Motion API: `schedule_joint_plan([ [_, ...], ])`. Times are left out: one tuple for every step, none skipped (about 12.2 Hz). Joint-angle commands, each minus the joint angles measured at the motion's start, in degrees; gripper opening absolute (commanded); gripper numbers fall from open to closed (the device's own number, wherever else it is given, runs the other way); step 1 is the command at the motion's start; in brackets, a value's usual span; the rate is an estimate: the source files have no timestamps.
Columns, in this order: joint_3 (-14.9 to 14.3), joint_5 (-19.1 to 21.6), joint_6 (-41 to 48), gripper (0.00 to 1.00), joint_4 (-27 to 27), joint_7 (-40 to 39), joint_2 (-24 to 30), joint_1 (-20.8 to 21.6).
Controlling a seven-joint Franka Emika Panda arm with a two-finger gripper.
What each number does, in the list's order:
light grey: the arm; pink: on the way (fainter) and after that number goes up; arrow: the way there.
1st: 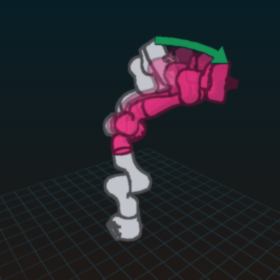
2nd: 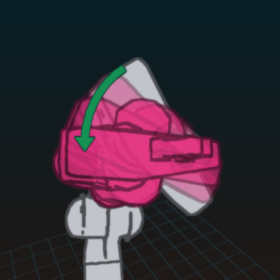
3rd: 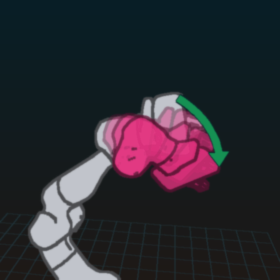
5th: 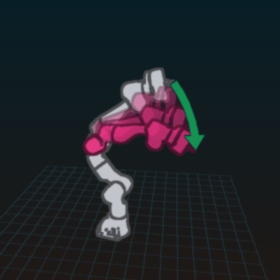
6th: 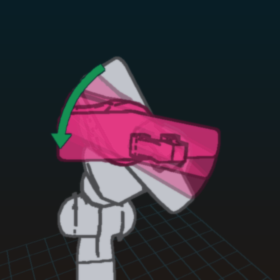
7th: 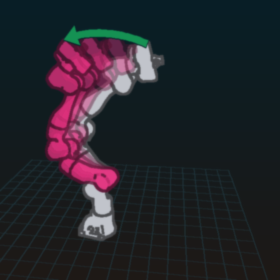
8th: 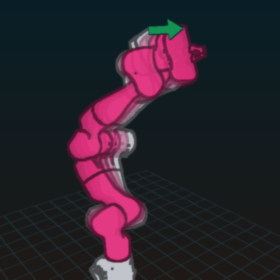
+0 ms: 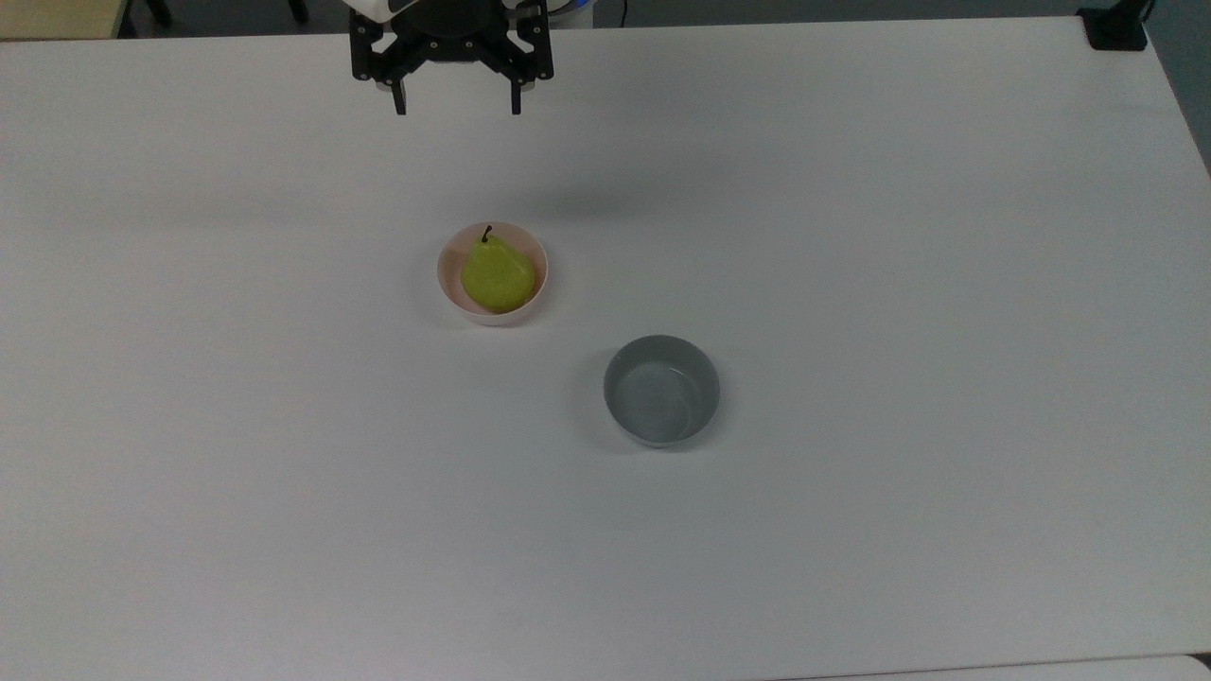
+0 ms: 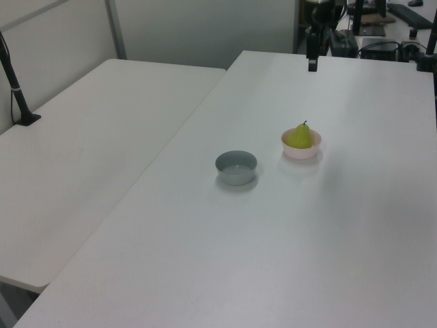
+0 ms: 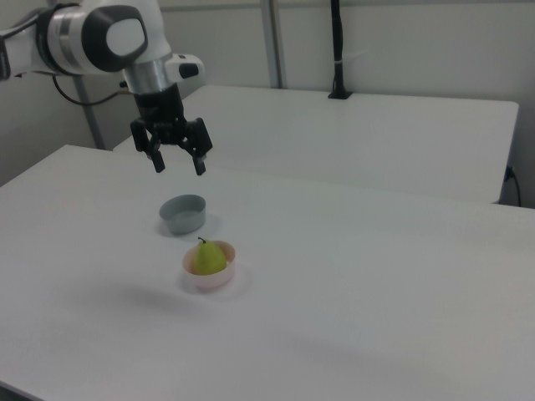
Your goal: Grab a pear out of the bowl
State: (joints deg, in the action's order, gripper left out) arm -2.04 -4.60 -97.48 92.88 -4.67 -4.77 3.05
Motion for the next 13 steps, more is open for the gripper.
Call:
schedule_joint_plan([
  [-0.5, 0.9, -4.2, 1.0, 3.8, -4.9, -0.7, -0.2],
  [-0.5, 0.9, -5.9, 1.0, 4.6, -5.8, -1.6, -0.2],
  [-0.5, 0.9, -7.6, 1.0, 5.0, -6.1, -3.1, -0.2],
  [-0.5, 0.8, -9.5, 1.0, 5.5, -6.1, -4.9, -0.2],
  [-0.5, 0.7, -11.0, 1.0, 6.0, -6.1, -5.7, -0.1],
  [-0.5, 0.6, -12.5, 1.0, 6.9, -6.1, -6.5, -0.1],
  [-0.5, 0.6, -14.6, 1.0, 8.1, -6.1, -7.3, 0.0],
  [-0.5, 0.6, -15.7, 1.0, 8.9, -6.0, -7.8, 0.1],
  [-0.5, 0.6, -16.5, 1.0, 9.6, -6.0, -8.4, 0.3],
  [-0.5, 0.0, -17.5, 1.0, 10.6, -5.9, -9.0, 0.5],
  [-0.5, -0.4, -18.2, 1.0, 11.4, -5.9, -9.1, 0.5],
  [-0.5, -0.5, -18.8, 1.0, 12.1, -5.9, -9.4, 0.5],
  [-0.5, -0.6, -19.3, 1.0, 12.3, -5.9, -9.8, 0.5],
])
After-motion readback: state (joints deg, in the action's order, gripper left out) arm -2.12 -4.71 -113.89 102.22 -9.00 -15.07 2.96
